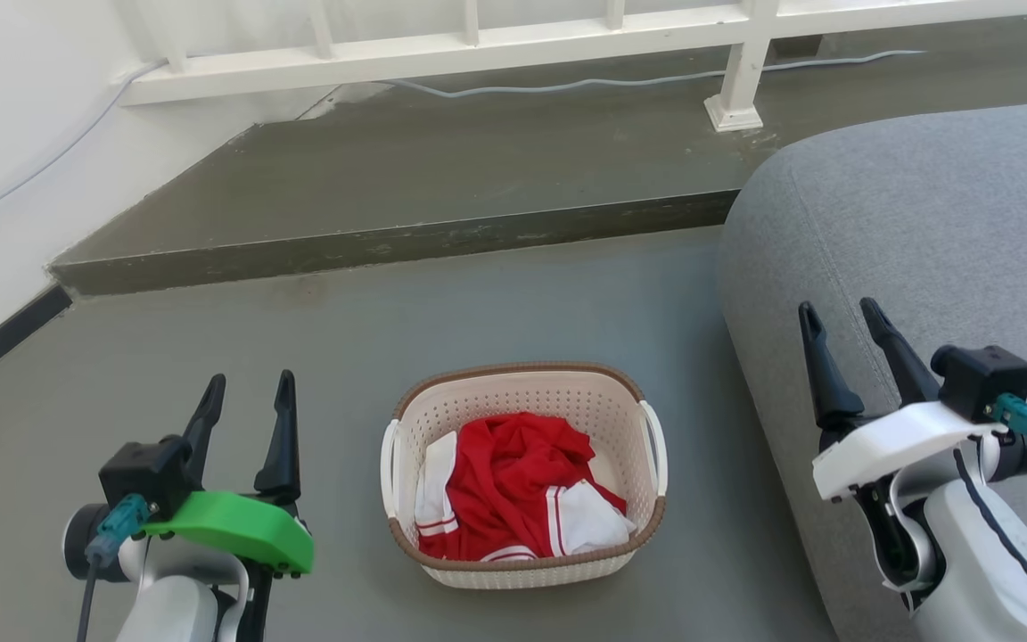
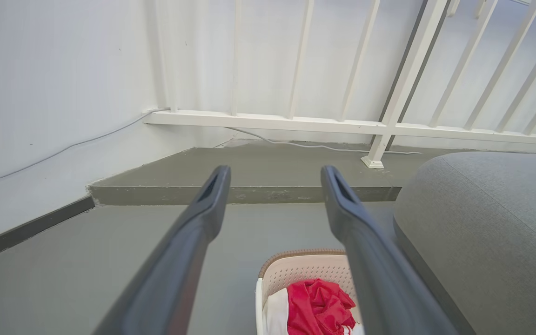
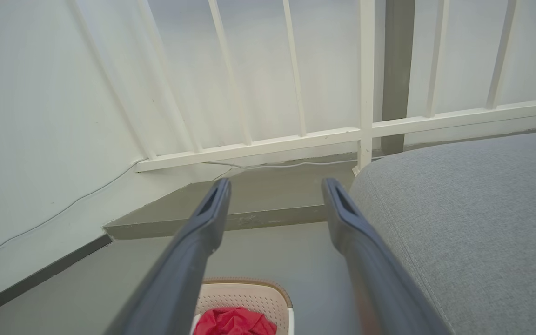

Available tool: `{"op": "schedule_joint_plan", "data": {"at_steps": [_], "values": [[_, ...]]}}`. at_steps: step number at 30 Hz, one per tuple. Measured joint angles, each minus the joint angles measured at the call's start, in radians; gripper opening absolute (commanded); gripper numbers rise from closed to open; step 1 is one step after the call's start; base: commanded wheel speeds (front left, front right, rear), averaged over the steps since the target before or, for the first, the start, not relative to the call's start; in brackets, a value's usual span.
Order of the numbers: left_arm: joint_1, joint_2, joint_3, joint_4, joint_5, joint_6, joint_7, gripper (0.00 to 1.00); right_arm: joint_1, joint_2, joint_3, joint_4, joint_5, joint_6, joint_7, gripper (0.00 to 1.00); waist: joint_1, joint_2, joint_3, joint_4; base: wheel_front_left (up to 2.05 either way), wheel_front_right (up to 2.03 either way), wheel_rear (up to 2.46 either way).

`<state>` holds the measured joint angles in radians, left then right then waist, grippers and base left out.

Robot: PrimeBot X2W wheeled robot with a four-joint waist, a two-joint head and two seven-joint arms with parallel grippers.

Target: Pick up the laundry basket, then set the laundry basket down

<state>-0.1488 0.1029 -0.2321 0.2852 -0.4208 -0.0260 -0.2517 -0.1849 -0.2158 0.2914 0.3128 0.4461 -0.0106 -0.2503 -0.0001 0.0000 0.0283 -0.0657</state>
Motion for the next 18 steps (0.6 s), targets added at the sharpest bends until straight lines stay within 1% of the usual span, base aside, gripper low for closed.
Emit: {"op": "schedule_joint_plan", "data": {"at_steps": [7, 14, 18], "values": [[0.035, -0.021, 0.006, -0.038, 0.021, 0.0, 0.0, 1.0, 0.036, 0.013, -0.021, -0.034, -0.023, 0.0, 0.0, 1.0, 0.0, 0.0, 0.004, 0.0, 0.0, 0.0, 0.0], [0.062, -0.025, 0.017, -0.059, 0.03, -0.002, 0.0, 1.0, 0.065, 0.02, -0.035, -0.049, -0.038, 0.0, 0.0, 1.0, 0.0, 0.0, 0.007, -0.002, 0.0, 0.0, 0.0], [0.068, -0.028, 0.031, -0.069, 0.046, -0.011, 0.0, 1.0, 0.073, 0.024, -0.044, -0.053, -0.044, 0.001, 0.0, 1.0, 0.0, 0.0, 0.007, -0.001, 0.0, 0.0, 0.0]]}}
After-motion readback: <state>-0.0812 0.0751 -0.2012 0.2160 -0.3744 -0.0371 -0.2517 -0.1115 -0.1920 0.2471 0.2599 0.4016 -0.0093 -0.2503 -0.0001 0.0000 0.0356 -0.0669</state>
